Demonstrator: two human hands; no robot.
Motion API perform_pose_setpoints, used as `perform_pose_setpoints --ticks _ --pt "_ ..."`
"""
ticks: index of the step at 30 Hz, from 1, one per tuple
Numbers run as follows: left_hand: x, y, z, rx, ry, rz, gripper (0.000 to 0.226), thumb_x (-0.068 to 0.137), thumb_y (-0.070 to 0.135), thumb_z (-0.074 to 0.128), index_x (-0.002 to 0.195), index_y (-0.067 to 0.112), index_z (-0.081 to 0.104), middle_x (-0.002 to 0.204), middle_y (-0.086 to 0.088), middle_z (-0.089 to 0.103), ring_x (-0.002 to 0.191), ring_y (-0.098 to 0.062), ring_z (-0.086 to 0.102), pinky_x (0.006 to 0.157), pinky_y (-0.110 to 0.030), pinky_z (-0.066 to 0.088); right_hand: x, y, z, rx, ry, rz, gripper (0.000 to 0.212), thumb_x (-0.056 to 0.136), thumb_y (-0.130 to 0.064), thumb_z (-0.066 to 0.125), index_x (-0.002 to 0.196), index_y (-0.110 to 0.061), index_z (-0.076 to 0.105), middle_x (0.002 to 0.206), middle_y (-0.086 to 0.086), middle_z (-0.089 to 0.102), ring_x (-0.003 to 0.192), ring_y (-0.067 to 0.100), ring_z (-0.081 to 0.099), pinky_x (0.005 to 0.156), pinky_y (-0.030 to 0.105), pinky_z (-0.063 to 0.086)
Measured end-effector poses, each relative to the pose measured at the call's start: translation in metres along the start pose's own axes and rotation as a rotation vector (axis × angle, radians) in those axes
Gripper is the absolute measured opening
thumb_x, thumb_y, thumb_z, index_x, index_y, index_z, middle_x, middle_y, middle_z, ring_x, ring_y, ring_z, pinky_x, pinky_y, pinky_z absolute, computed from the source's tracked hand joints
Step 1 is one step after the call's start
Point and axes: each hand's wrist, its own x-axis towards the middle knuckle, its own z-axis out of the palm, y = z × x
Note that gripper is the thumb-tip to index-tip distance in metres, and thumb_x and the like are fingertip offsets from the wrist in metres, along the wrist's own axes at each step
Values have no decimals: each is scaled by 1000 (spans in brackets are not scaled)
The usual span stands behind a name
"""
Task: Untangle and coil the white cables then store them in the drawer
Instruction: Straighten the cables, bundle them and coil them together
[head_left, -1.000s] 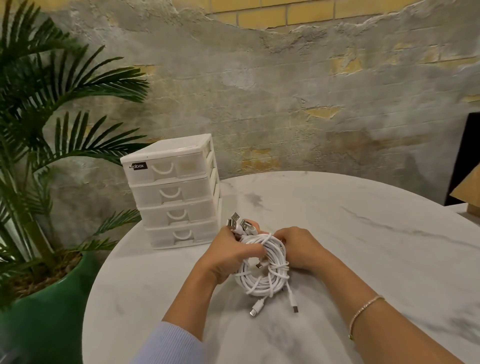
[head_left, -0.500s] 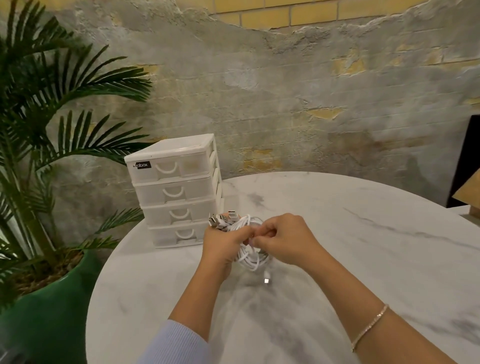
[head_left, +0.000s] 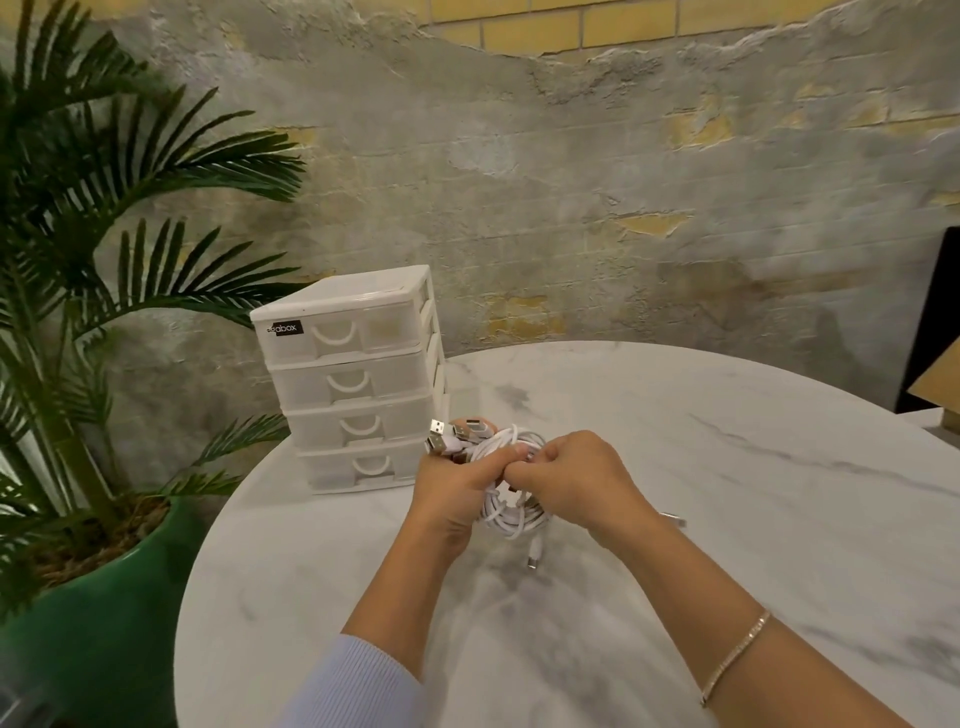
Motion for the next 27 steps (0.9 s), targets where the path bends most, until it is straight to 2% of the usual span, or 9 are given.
perform_pose_setpoints --ticks 4,7,10,13,16,19,22,25,27 --pt "3 -2 -3 27 38 51 27 68 -10 76 72 11 60 69 -7 66 66 -21 63 65 -29 53 -1 0 -6 156 -167 50 21 69 -15 62 52 -14 50 56 0 47 57 16 42 48 24 29" --pt "6 -1 -9 -13 49 71 28 67 -11 75 77 8 57 72 -10 64 63 -20 63 64 -29 53 -3 -3 -12 285 -245 12 8 56 -19 61 55 -11 57 59 2 54 59 15 45 53 24 33" --pt "8 -1 -13 19 48 54 24 71 -11 71 80 8 59 76 -12 64 68 -23 63 68 -31 53 -1 -4 -20 463 -247 -21 14 76 -10 64 63 -4 62 54 3 59 50 15 54 59 28 40" --pt "10 -3 -16 98 71 35 24 71 -9 74 80 9 60 75 -8 65 72 -22 63 70 -30 52 1 -4 -33 649 -175 10 25 88 -13 61 64 -10 54 42 -3 42 29 9 36 50 27 39" --pt "10 -2 -18 91 37 -23 23 72 -10 72 81 7 60 74 -7 65 71 -21 64 65 -27 54 10 3 -48 722 -42 0 24 91 -19 59 70 -11 52 38 -9 25 28 5 17 36 15 18" --pt "8 1 -14 -9 -36 -90 25 73 -17 66 89 0 59 76 -13 65 70 -24 66 67 -30 57 19 13 -56 636 148 19 23 88 -23 64 70 -10 59 40 -9 28 32 6 22 35 18 20" --pt "3 4 -12 -75 -142 -141 34 72 -24 59 92 3 62 70 -9 69 64 -19 69 66 -27 58 22 20 -55 557 282 54 23 85 -26 67 69 -13 60 53 -3 34 47 13 29 46 24 28" --pt "-2 5 -11 -122 -292 -192 39 60 -12 57 94 3 67 75 -8 71 67 -15 69 63 -21 57 25 26 -51 491 355 42 24 83 -29 69 66 -16 59 54 -3 38 50 13 34 50 24 31" --pt "-4 5 -10 -153 -358 -230 37 58 -7 50 85 4 73 77 -8 71 69 -14 69 63 -19 56 25 29 -49 436 356 21 22 81 -31 72 67 -17 62 54 -5 42 50 12 36 51 24 31"
